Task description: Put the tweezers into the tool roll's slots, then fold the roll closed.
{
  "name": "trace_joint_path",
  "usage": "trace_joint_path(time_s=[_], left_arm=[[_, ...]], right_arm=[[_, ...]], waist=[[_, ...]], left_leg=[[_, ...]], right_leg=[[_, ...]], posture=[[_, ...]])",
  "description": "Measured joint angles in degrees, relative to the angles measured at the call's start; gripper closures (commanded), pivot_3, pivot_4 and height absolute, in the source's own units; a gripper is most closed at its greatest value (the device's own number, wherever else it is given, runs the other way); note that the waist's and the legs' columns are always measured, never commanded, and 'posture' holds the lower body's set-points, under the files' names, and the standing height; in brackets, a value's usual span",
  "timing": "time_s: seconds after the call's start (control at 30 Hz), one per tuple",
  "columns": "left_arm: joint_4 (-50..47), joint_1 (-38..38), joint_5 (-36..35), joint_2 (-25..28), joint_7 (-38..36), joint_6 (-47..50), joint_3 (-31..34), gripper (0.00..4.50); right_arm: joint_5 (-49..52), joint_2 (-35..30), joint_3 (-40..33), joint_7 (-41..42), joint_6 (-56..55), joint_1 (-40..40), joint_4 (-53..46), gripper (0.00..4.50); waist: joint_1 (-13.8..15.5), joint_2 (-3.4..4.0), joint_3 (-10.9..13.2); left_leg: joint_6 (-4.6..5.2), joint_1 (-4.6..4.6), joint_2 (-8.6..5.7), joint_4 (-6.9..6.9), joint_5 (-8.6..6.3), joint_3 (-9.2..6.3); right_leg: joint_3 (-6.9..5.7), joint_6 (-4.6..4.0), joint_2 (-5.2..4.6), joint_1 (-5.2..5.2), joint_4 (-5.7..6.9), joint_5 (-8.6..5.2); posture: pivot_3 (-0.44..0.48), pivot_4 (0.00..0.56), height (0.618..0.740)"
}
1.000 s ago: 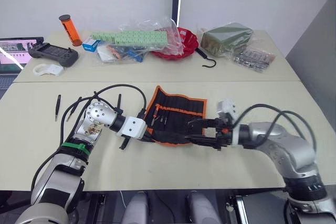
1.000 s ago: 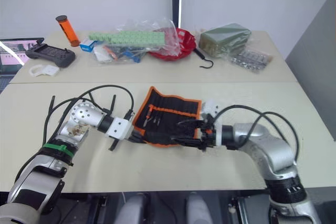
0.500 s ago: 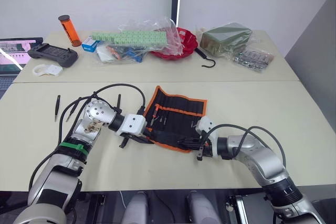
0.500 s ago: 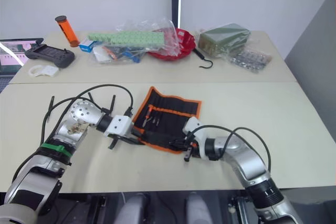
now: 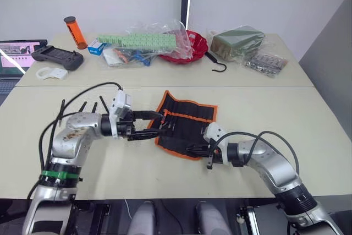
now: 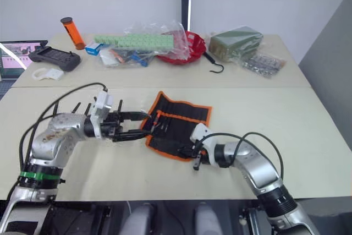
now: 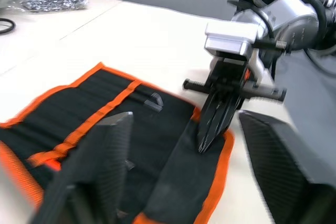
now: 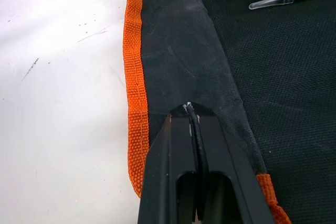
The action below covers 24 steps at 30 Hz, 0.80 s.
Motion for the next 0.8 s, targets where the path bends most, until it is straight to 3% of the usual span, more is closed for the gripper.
trace_joint_path(time_s=[0.2, 0.23, 0.47, 0.8], left_arm=[[-2.9, 4.9, 6.3, -8.7, 13.9, -0.3, -5.3, 4.36], [-2.8, 5.0, 7.7, -10.0, 16.2, -0.4, -6.4, 4.47], [0.5, 7.4, 12.7, -10.8, 19.9, -3.3, -10.0, 4.47], [4.6, 9.6, 11.8, -9.8, 19.6, -9.3, -7.4, 4.47]], right_arm=[[-0.1, -0.2, -0.5, 0.7, -0.6, -0.2, 0.3, 4.50], [-0.1, -0.2, -0.5, 0.7, -0.8, -0.2, 0.4, 4.50], [-0.1, -0.3, -0.5, 0.9, -1.1, -0.2, 0.6, 4.50], [-0.6, -0.6, -0.3, -0.1, -1.1, 1.8, -1.1, 4.50]], waist=[[0.2, -0.06, -0.1], [0.2, -0.07, -0.1], [0.3, -0.04, -0.1], [0.1, -0.01, -0.4]], left_leg=[[0.00, 0.07, -0.01, 0.00, 0.00, 0.00], [0.00, 0.07, -0.02, 0.00, 0.00, 0.00], [0.00, 0.08, -0.03, 0.00, 0.00, 0.01], [-0.01, 0.58, 0.03, -0.30, -0.01, 0.01]], right_leg=[[0.01, 0.00, 0.00, 0.14, -0.10, 0.00], [0.01, 0.00, 0.00, 0.14, -0.11, 0.00], [0.01, 0.00, -0.01, 0.14, -0.14, 0.00], [-0.01, 0.02, 0.00, 0.77, -0.68, -0.02]], posture=[[0.000, 0.150, 0.740], [0.000, 0.150, 0.740], [0.000, 0.150, 0.740], [0.000, 0.150, 0.740]])
